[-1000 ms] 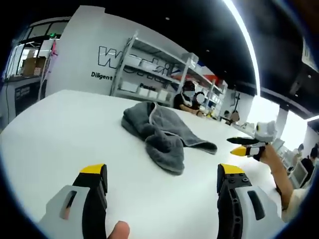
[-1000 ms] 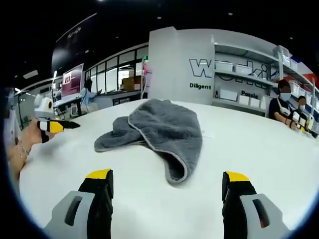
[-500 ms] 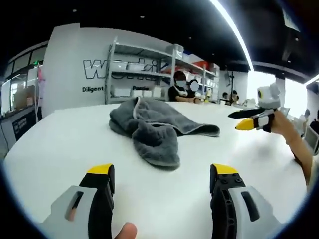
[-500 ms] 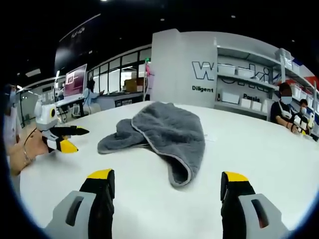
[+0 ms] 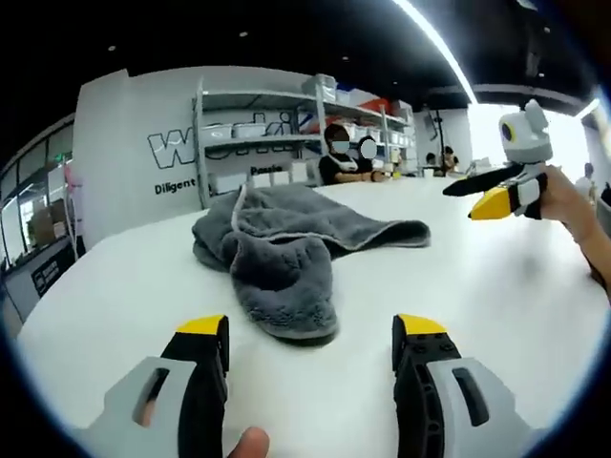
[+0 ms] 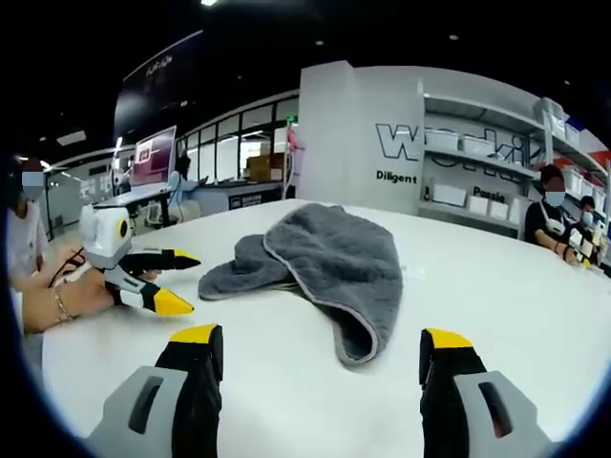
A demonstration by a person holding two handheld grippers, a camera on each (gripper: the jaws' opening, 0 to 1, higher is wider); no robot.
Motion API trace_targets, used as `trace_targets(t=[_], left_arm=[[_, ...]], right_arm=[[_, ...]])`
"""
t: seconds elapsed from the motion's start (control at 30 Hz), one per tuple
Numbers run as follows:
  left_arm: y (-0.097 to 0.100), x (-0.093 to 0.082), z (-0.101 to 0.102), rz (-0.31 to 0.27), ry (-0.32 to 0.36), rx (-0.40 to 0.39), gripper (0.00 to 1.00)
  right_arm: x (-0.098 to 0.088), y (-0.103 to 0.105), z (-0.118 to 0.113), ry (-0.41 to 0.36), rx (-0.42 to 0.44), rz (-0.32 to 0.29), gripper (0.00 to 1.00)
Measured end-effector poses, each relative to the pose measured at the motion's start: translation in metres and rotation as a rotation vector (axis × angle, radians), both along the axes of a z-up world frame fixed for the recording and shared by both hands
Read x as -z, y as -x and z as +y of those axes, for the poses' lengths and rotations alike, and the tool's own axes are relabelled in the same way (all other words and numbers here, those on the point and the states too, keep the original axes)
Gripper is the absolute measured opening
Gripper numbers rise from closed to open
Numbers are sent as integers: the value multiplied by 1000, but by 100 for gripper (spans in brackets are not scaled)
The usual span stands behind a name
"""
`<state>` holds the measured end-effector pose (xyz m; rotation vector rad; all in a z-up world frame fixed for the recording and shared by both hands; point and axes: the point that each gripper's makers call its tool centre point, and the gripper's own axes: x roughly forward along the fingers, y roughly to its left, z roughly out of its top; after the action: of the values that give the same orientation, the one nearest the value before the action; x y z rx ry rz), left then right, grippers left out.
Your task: Fold the towel on the table until its edges align and the towel forms a compact rectangular stack.
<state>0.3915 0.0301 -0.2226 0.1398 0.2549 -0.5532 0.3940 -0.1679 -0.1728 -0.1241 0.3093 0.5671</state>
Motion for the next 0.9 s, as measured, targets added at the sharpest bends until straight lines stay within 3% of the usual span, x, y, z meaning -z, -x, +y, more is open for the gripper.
trace_targets(t=[0.17,0.33,0.63,0.9], left_arm=[[-10,-4,4,-35,-11,-34,58],[-27,-6,6,-39,18,-59,44],[-29,4,6,-31,-80,-60,29],[-30,7,7,-21,-92,-38,12]], right_arm=[[-3,1,2,-1,-7,-8,85],[-4,2,1,-9,-6,-11,85],[-1,3,3,-4,-12,-3,85],[3,2,2,6,-11,6,84]])
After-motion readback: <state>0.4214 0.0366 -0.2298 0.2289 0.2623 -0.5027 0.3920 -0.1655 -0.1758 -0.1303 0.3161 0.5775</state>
